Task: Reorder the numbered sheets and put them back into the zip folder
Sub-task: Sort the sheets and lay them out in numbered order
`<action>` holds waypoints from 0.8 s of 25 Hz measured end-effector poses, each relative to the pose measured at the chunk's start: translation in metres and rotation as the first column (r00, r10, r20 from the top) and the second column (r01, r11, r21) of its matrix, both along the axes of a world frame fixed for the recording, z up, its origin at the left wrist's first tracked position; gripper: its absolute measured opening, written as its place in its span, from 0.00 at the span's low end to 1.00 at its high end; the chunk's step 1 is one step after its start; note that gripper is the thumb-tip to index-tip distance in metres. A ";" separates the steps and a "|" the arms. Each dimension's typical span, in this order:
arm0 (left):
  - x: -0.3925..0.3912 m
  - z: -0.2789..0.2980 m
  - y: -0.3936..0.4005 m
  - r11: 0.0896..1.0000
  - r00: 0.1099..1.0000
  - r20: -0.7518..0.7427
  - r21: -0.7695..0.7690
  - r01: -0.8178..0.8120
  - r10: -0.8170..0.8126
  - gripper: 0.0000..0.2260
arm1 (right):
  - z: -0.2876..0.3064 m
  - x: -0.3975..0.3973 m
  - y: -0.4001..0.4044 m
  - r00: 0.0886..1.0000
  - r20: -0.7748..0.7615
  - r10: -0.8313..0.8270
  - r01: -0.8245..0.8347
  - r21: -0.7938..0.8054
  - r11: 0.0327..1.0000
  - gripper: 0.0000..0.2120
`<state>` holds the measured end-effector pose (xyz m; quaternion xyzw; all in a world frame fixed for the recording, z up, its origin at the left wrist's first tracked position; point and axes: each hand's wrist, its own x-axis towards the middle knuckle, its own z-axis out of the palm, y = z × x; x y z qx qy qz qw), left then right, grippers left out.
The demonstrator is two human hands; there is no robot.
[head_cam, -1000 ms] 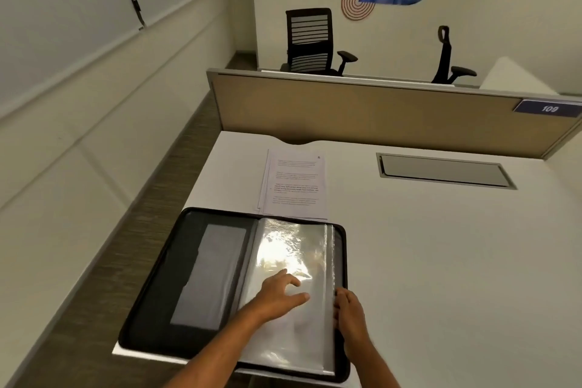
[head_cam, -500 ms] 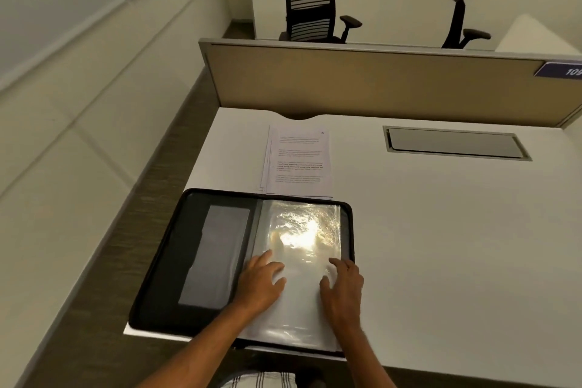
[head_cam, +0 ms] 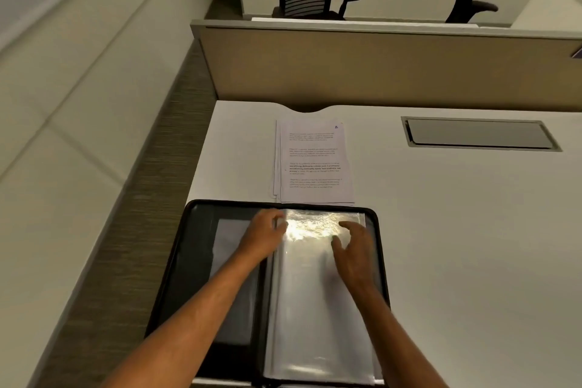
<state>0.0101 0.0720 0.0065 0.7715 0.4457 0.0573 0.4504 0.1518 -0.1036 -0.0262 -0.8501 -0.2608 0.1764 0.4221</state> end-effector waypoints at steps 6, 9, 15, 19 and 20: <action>0.047 0.001 0.082 0.975 0.984 0.019 -0.133 -0.176 0.180 0.21 | 0.015 0.057 0.071 0.992 -0.105 -0.069 0.061 -0.073 0.995 0.23; 0.063 -0.006 0.099 0.955 0.987 -0.030 -0.248 -0.161 0.158 0.26 | 0.004 0.084 0.095 0.987 -0.120 -0.107 0.087 -0.161 0.983 0.27; 0.079 -0.021 0.110 0.865 0.977 -0.009 -0.463 -0.192 0.212 0.32 | -0.014 0.111 0.128 0.995 -0.013 -0.101 0.088 -0.387 0.918 0.32; 0.093 -0.018 0.112 0.709 0.955 -0.016 -0.667 -0.231 0.297 0.35 | -0.025 0.105 0.143 0.996 0.047 -0.077 0.090 -0.499 0.862 0.35; 0.097 -0.018 0.113 0.672 0.947 -0.029 -0.698 -0.249 0.321 0.32 | -0.027 0.104 0.145 0.995 0.061 -0.076 0.097 -0.517 0.850 0.36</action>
